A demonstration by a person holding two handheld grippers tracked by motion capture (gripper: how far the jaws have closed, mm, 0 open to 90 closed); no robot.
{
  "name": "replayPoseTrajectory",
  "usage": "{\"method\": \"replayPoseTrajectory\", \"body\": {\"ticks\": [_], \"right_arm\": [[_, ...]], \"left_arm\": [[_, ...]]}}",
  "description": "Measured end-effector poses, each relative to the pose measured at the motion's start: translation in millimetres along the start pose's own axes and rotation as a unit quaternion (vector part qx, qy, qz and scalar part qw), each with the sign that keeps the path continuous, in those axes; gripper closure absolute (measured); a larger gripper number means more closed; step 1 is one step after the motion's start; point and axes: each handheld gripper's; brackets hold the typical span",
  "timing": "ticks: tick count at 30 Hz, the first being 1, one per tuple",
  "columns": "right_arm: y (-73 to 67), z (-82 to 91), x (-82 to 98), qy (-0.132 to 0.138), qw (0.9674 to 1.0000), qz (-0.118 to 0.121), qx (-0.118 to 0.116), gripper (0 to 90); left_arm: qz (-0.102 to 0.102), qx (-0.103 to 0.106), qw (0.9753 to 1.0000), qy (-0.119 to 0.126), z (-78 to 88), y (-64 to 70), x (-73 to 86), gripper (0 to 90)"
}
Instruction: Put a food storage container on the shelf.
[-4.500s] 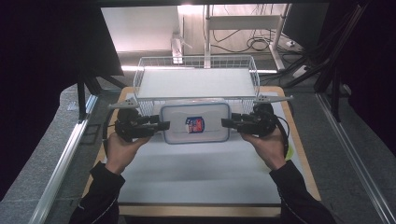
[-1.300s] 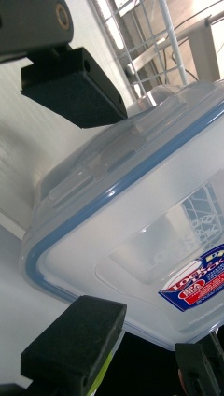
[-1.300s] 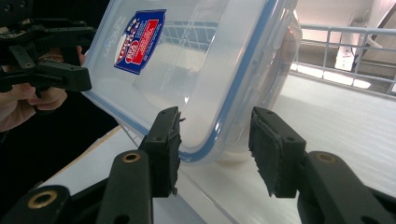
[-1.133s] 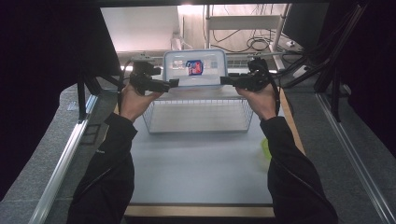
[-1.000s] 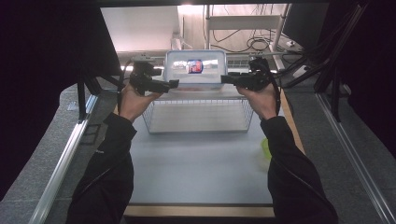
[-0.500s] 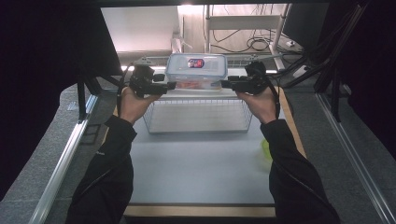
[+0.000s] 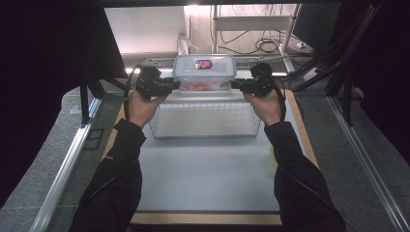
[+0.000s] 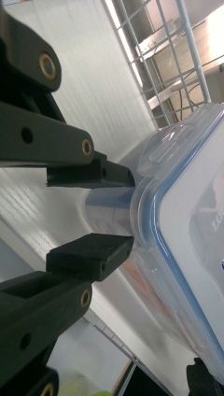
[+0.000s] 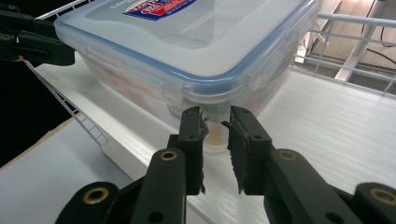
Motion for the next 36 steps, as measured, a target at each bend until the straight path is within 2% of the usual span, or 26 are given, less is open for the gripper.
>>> {"method": "replayPoseTrajectory", "body": {"ticks": [2, 7, 12, 16, 20, 23, 33, 36], "right_arm": [[-0.9, 1.8, 1.8, 0.002, 1.0000, 0.004, 0.000, 75.6], [-7.2, 10.1, 6.7, 0.009, 0.9996, 0.025, -0.011, 72.1], [-13.2, 18.5, 14.7, 0.011, 0.9990, 0.040, -0.020, 63.8], [-15.7, 23.4, 24.5, 0.011, 0.9985, 0.047, -0.026, 54.0], [-17.1, 27.1, 35.1, 0.012, 0.9980, 0.054, -0.030, 44.7], [-18.5, 30.2, 43.7, 0.011, 0.9973, 0.067, -0.029, 39.5], [-19.5, 38.6, 74.8, 0.017, 0.9962, 0.081, -0.028, 25.2], [-20.7, 40.1, 83.9, 0.016, 0.9958, 0.085, -0.028, 20.9]], "left_arm": [[0.003, -0.001, 1.0000, 0.007, 1.8, 1.9, 2.0, 64.6], [0.000, 0.011, 0.9996, 0.026, 10.0, 9.0, 6.1, 54.5], [-0.014, 0.019, 0.9990, 0.039, 19.3, 23.0, 11.7, 45.4], [-0.022, 0.037, 0.9979, 0.049, 25.2, 32.3, 19.8, 38.3], [-0.040, 0.041, 0.9973, 0.046, 28.2, 42.5, 29.7, 31.5], [-0.045, 0.042, 0.9971, 0.043, 31.1, 49.6, 39.4, 28.2], [-0.044, 0.048, 0.9969, 0.045, 42.8, 70.9, 67.8, 17.1], [-0.046, 0.050, 0.9969, 0.039, 46.4, 77.5, 75.3, 14.1]]}}
Point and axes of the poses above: each handheld gripper's, and its own axes: z roughly backward along the jaws, x roughly out of its underside, y roughly to its right, and after that the axes turned 14 degrees about -z, right-handed
